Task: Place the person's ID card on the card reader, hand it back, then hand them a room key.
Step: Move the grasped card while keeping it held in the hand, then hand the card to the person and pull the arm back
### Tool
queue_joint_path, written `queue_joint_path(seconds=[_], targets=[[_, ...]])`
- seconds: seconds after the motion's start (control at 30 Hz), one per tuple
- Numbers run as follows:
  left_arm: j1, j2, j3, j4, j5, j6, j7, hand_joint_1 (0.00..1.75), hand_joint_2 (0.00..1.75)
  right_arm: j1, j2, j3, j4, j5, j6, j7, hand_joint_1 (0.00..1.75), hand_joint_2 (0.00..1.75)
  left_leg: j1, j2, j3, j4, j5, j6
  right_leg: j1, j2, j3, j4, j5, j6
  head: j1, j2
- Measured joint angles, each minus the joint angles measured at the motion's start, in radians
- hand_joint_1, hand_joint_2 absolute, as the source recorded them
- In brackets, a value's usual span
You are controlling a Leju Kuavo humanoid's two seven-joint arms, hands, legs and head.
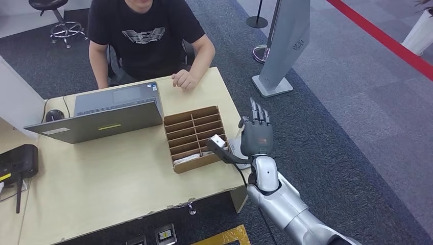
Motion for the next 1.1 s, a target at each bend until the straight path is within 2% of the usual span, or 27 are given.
queue_joint_path(seconds=[0.3,0.6,1.1], targets=[[0.0,0.0,0.0,0.0,0.004,0.0,0.0,0.0,0.0,0.009,0.002,-0.001,0.066,0.017,-0.001,0.0,1.75,1.75,0.0,0.0,0.0,0.0,0.0,0.0,0.0,0.0,0.0,0.0,0.0,0.0,0.0,0.0],[0.001,0.001,-0.003,0.0,0.031,0.001,0.004,0.0,0.0,0.012,0.003,0.013,0.18,-0.018,-0.002,0.066,1.75,1.75,0.0,0.0,0.0,0.0,0.0,0.0,0.0,0.0,0.0,0.0,0.0,0.0,0.0,0.0],[0.001,0.006,-0.004,0.0,0.064,0.001,0.007,0.0,0.0,-0.012,0.012,0.026,0.258,-0.023,-0.014,0.053,1.75,1.75,0.0,0.001,0.007,0.0,0.0,0.0,0.0,0.0,0.006,0.0,0.0,0.0,0.0,0.0]])
